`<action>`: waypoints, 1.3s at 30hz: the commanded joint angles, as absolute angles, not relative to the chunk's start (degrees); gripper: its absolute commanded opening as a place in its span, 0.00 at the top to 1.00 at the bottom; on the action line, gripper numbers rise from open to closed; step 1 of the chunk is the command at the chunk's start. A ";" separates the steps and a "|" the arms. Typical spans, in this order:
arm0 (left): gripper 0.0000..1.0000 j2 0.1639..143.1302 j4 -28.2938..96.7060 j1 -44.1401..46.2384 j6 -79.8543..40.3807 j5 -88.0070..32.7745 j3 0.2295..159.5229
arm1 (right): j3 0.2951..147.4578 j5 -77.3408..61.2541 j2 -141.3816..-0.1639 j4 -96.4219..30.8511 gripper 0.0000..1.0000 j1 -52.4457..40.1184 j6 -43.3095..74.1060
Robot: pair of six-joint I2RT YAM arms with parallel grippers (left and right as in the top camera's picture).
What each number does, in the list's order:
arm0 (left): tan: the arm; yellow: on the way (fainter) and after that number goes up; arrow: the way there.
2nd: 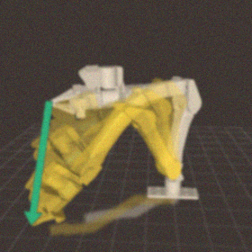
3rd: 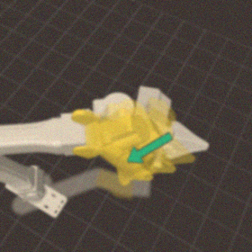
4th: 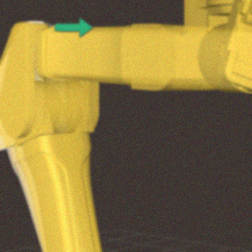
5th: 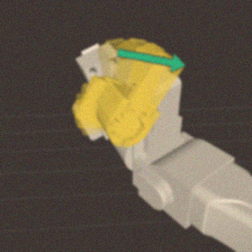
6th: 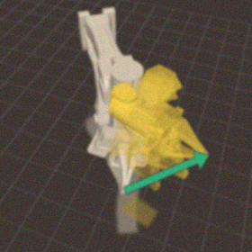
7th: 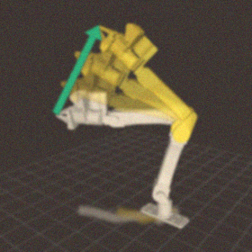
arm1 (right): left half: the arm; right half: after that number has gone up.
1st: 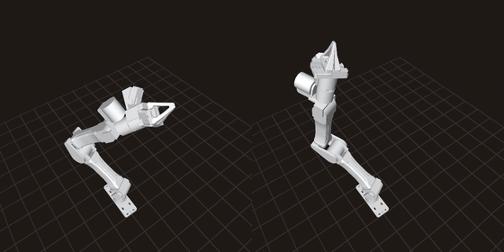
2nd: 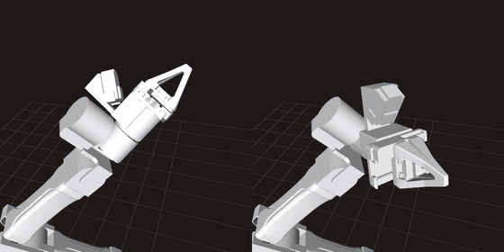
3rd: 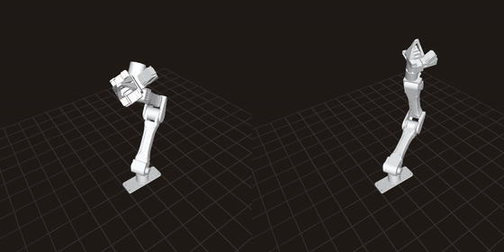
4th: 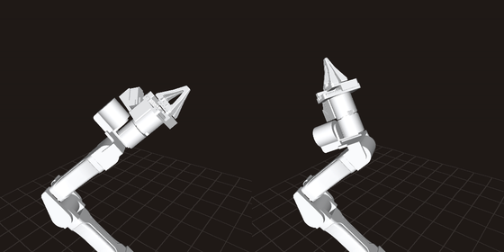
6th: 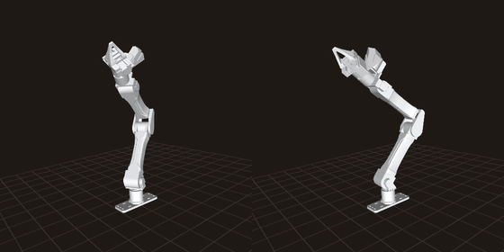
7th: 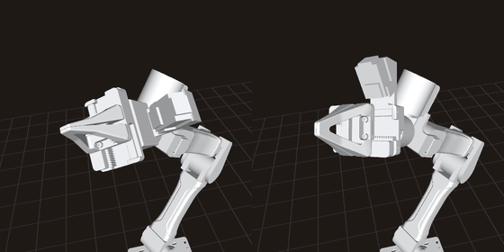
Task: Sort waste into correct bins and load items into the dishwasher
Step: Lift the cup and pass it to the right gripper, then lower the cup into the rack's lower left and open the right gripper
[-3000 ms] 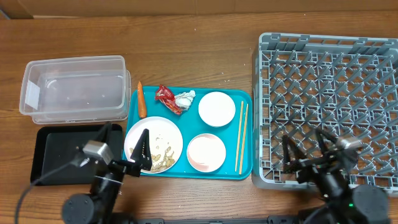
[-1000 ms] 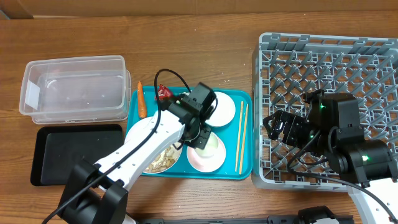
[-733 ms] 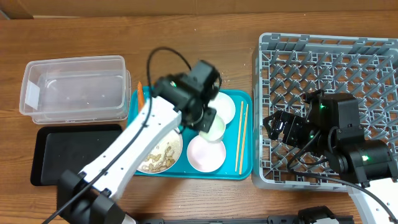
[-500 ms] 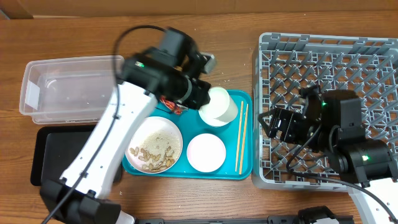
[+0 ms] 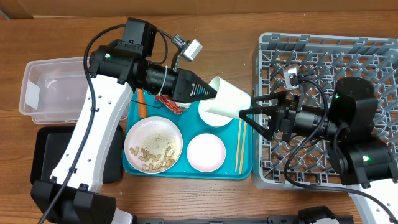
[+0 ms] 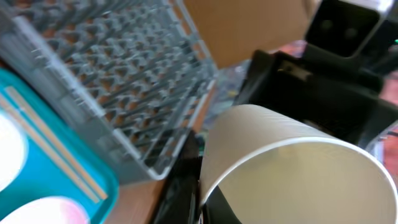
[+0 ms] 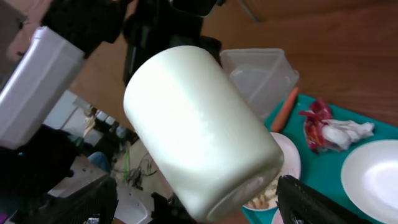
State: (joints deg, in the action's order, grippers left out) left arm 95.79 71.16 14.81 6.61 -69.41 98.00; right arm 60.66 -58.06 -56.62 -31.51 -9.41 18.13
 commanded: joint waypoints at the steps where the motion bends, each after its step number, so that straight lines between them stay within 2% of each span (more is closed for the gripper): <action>1: 0.96 95.57 71.09 15.46 9.21 -78.48 99.04 | 62.00 -62.81 -55.79 -30.28 0.15 -9.26 17.82; 9: 0.96 95.57 70.35 15.99 9.23 -82.65 99.07 | 62.00 -63.11 -56.01 -30.09 0.23 -9.30 17.78; 16: 0.96 95.57 69.95 19.35 9.23 -80.29 99.07 | 62.00 -63.18 -56.01 -26.89 0.25 -9.30 18.04; 24: 0.94 95.57 66.52 20.56 7.25 -77.95 99.07 | 62.00 -66.11 -55.99 -27.53 0.39 -9.30 17.96; 25: 0.89 95.57 65.56 20.49 6.17 -77.95 99.07 | 62.00 -66.11 -55.99 -27.51 0.41 -9.30 17.96; 26: 0.69 95.57 64.60 20.43 4.97 -77.95 99.07 | 62.00 -66.04 -55.99 -27.49 0.42 -9.30 17.93; 27: 0.37 95.57 63.66 20.43 3.64 -77.95 99.07 | 62.00 -65.60 -55.90 -27.46 0.42 -9.30 17.93; 28: 0.13 95.57 62.83 20.43 2.44 -77.93 99.07 | 62.00 -64.84 -55.77 -27.51 0.42 -9.30 17.93; 29: 0.00 95.57 61.98 20.40 1.37 -77.93 99.07 | 62.00 -63.81 -55.51 -27.57 0.43 -9.30 17.93; 34: 0.00 95.57 58.98 17.78 -3.01 -77.32 99.07 | 62.00 -52.12 -52.36 -31.53 0.44 -9.23 17.54; 39: 0.00 95.57 59.81 11.00 -5.82 -77.38 99.07 | 62.02 -30.81 -47.00 -42.30 0.46 -9.21 19.46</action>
